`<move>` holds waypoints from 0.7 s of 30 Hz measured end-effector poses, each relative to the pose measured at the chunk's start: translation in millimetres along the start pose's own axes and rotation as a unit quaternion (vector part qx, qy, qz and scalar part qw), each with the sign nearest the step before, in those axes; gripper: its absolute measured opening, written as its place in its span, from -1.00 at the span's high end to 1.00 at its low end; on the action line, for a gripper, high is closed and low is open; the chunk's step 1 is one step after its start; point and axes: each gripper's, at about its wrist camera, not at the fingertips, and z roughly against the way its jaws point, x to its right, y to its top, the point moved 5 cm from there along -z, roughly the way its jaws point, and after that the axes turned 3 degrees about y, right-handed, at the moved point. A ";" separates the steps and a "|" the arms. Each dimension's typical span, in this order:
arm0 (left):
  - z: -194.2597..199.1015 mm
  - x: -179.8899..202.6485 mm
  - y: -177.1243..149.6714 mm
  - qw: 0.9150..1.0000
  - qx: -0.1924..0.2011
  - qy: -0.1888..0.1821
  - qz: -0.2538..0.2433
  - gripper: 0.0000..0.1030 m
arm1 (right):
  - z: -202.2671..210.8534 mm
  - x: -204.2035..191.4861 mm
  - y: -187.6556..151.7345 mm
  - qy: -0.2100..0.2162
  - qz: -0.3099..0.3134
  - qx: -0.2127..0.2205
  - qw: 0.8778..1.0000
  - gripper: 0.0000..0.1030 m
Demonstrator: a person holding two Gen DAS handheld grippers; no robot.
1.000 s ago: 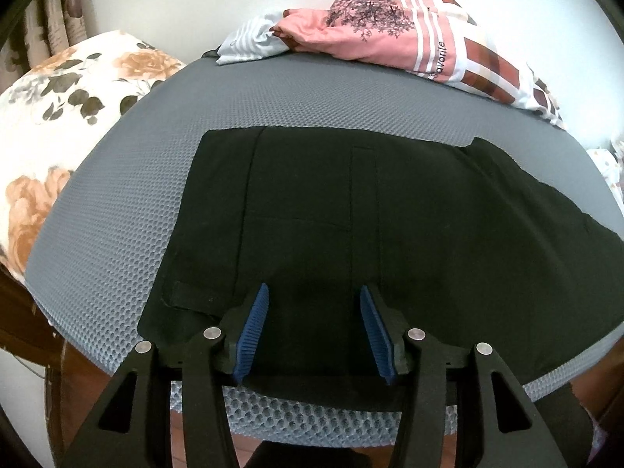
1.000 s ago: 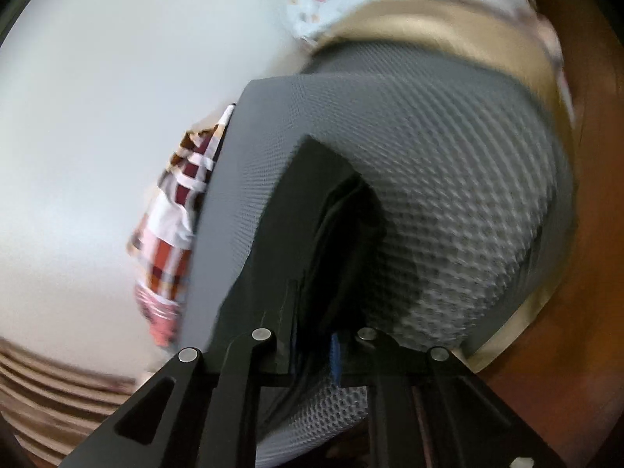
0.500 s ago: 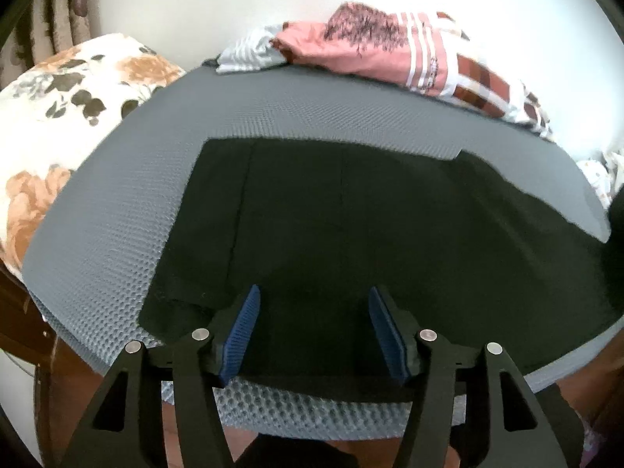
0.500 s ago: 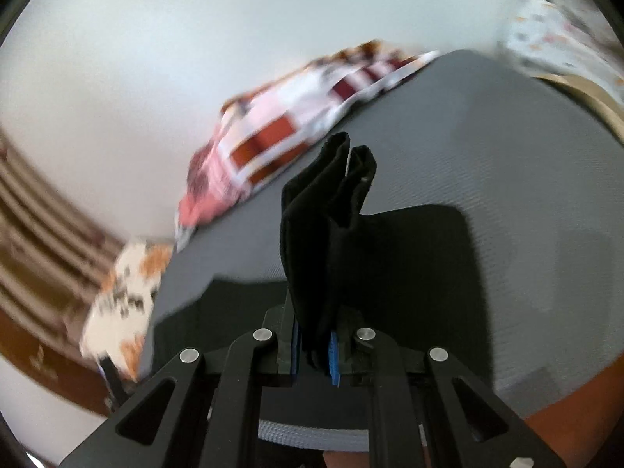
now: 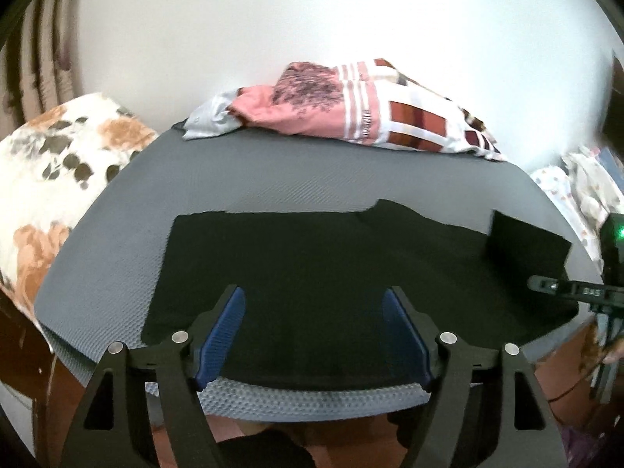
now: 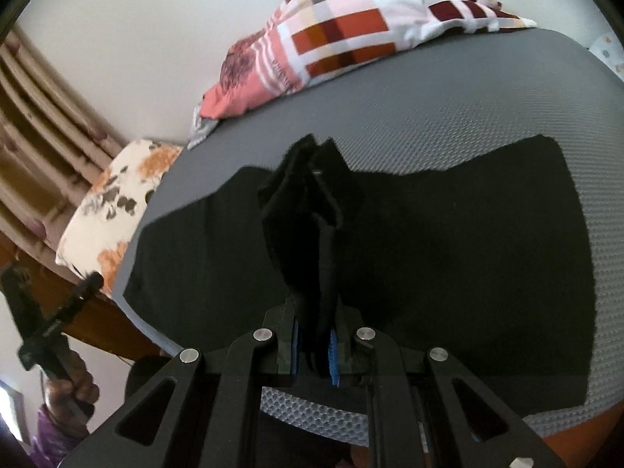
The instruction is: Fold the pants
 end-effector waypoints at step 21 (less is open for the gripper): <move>-27.9 4.6 -22.5 0.999 -0.048 -0.004 -0.003 -0.44 | 39.4 -16.1 19.0 0.180 -0.036 0.029 0.983 0.02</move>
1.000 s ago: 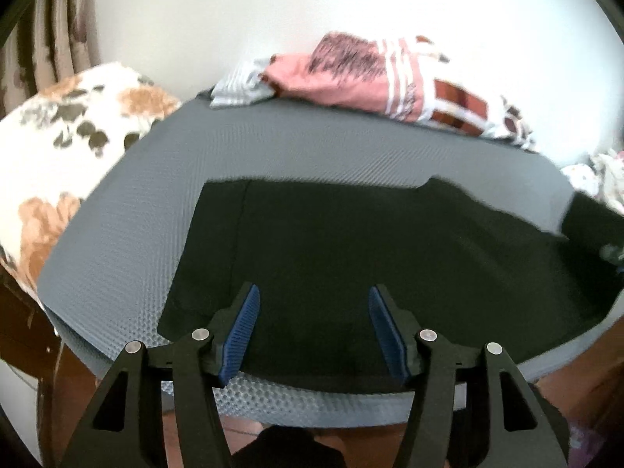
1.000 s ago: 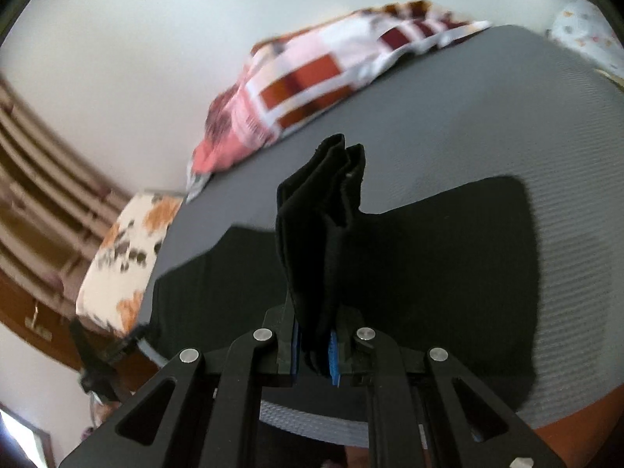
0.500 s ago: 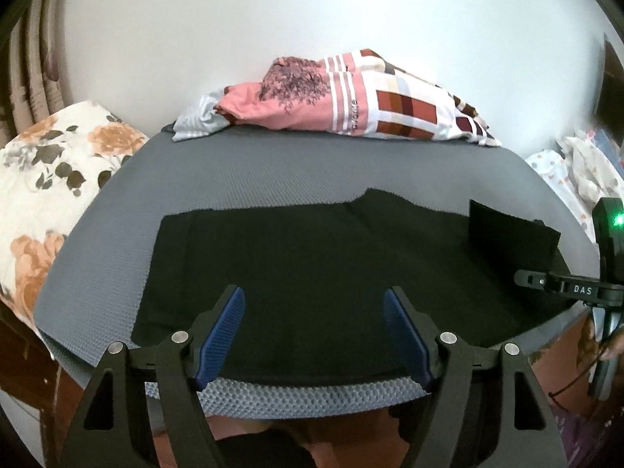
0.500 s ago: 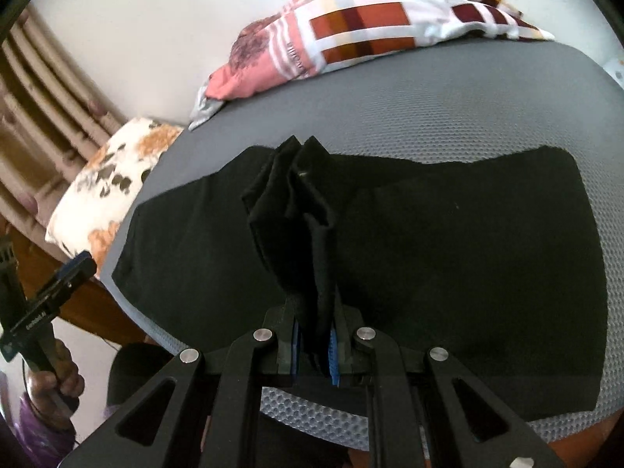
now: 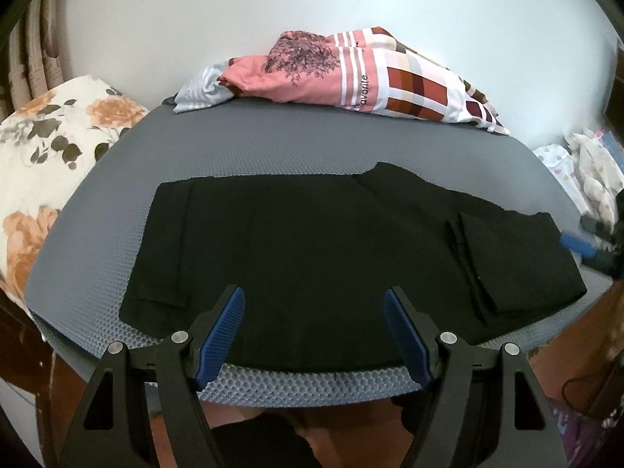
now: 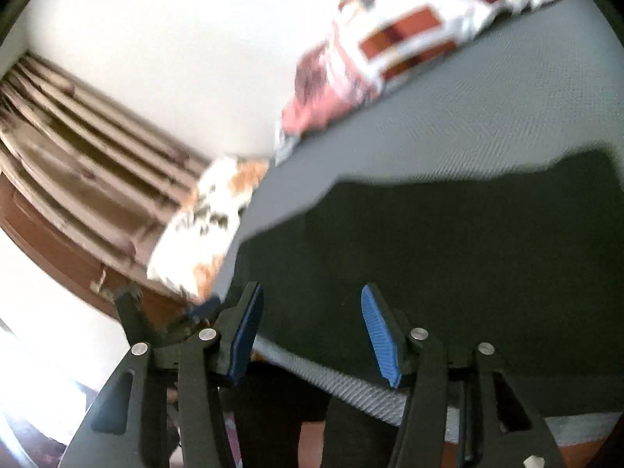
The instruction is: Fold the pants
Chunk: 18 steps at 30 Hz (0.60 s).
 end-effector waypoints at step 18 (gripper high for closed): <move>15.4 -51.7 9.9 0.998 0.003 0.035 0.055 -0.45 | 0.7 52.9 -17.6 -0.174 0.081 -0.039 0.981 0.28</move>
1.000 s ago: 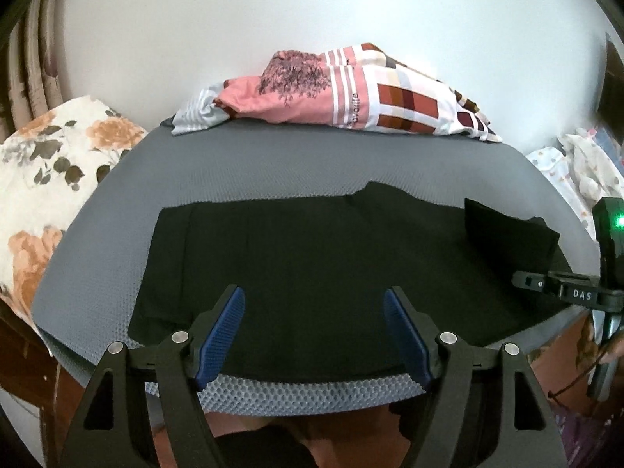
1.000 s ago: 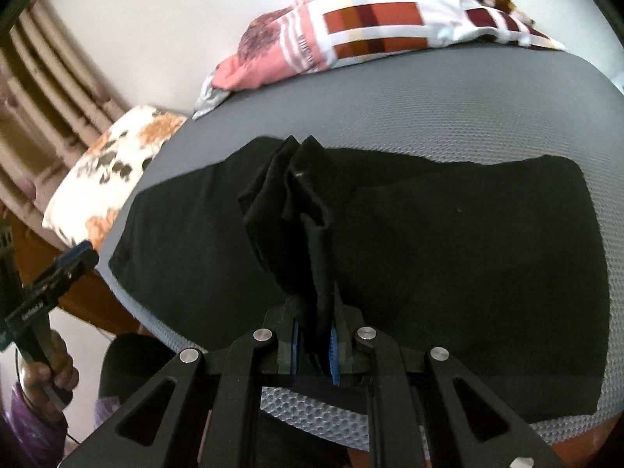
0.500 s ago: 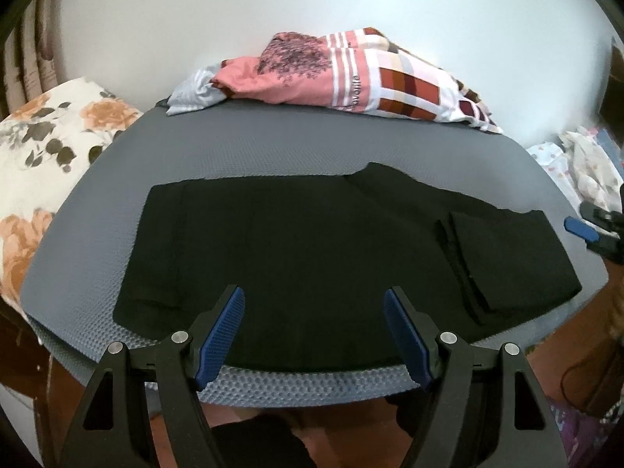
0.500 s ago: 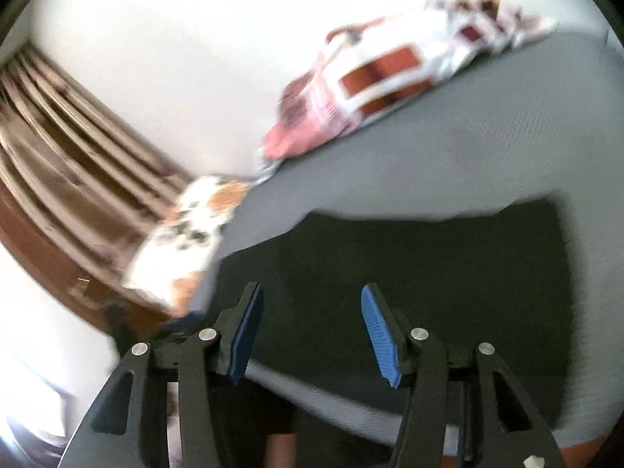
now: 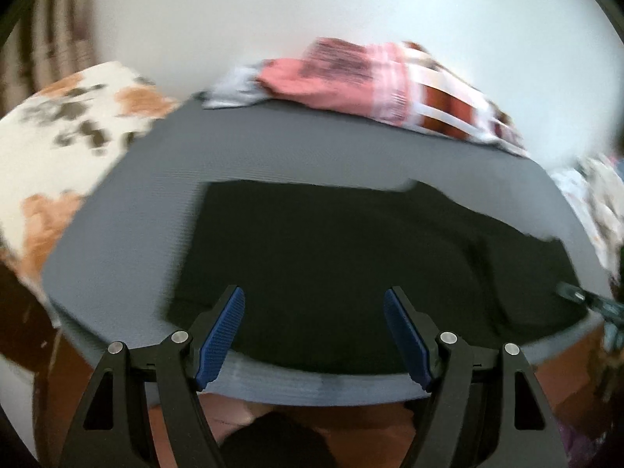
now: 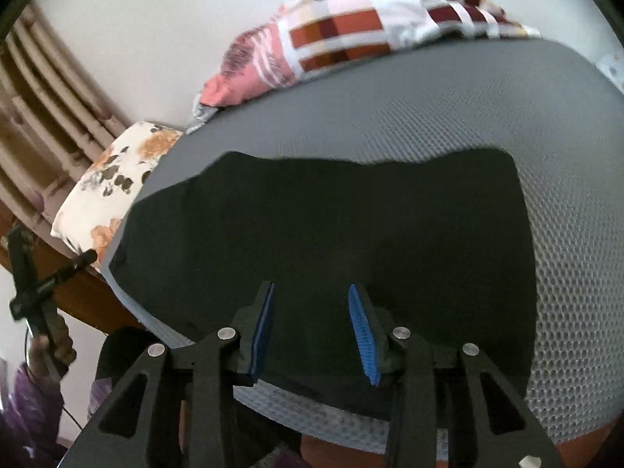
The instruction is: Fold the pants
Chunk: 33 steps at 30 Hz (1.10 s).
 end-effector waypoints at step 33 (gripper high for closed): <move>-114.1 -96.9 19.7 0.978 -0.157 -0.130 -0.041 0.36 | -36.4 -92.8 1.6 0.057 0.018 -0.049 0.997 0.07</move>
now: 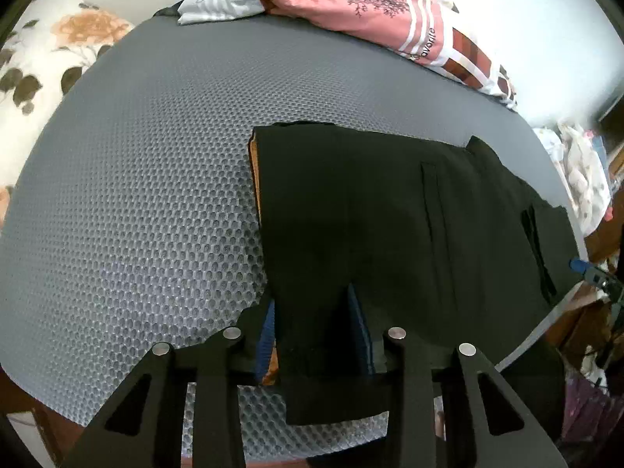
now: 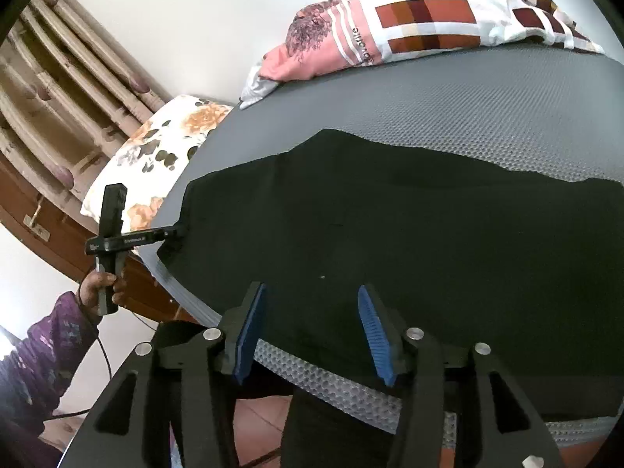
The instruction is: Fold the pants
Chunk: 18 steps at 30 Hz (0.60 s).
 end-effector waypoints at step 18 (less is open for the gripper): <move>102.8 146.8 20.0 0.985 0.105 -0.139 0.018 0.67 | -25.5 -22.4 33.3 0.230 -0.142 0.014 0.963 -0.06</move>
